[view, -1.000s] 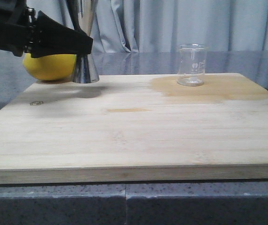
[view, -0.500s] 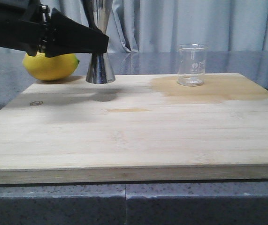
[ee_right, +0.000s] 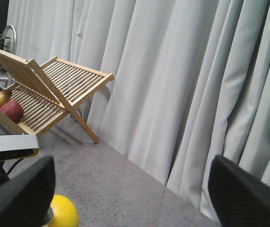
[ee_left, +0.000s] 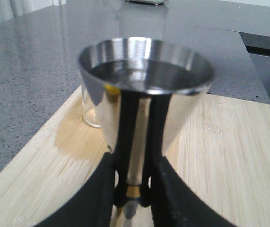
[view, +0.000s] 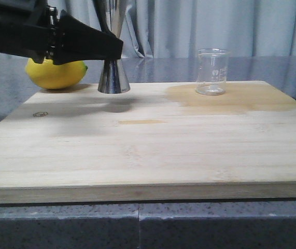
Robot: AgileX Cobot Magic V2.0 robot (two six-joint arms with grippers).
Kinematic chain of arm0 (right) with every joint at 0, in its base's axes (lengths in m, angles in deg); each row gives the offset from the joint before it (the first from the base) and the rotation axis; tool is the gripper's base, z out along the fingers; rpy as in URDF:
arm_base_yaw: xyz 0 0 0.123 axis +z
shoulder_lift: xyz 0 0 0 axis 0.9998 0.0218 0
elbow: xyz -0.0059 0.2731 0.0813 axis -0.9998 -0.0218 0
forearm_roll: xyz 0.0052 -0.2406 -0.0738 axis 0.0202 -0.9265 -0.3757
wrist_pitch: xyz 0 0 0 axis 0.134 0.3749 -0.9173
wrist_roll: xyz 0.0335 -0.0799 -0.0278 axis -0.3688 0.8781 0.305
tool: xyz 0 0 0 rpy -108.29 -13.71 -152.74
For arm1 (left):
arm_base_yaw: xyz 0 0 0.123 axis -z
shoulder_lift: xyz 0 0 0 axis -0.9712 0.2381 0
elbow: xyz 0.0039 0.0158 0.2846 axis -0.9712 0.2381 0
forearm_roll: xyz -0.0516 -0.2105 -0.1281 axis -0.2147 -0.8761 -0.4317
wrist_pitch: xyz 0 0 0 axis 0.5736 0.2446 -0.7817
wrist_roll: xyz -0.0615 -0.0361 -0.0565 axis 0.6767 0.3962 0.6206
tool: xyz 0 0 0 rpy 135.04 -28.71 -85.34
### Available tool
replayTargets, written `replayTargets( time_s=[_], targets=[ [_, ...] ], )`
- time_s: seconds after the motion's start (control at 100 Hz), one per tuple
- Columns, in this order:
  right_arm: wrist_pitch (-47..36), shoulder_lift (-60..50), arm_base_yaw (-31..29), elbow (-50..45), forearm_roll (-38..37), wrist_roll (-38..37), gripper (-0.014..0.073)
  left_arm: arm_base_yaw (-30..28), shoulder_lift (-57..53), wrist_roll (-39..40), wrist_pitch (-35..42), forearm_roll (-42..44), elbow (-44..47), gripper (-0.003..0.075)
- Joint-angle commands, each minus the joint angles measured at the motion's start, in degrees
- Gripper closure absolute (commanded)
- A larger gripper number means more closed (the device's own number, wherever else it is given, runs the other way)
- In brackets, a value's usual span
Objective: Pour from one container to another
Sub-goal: 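Carry the held steel jigger with the left gripper toward the lemon, then lower the steel jigger onto the board with the left gripper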
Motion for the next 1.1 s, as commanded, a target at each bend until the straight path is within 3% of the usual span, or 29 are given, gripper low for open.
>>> replayTargets(
  time_s=[0.0, 1.09],
  targets=[
    [-1.8, -1.6, -0.4, 1.3, 3.2, 0.0, -0.0003, 0.3, -1.6, -0.5, -6.6, -4.4, -1.0, 0.0713],
    [-1.0, -1.6, -0.4, 1.3, 3.2, 0.0, -0.0003, 0.3, 0.3, -4.4, -6.4, -4.6, 0.0, 0.0713]
  ],
)
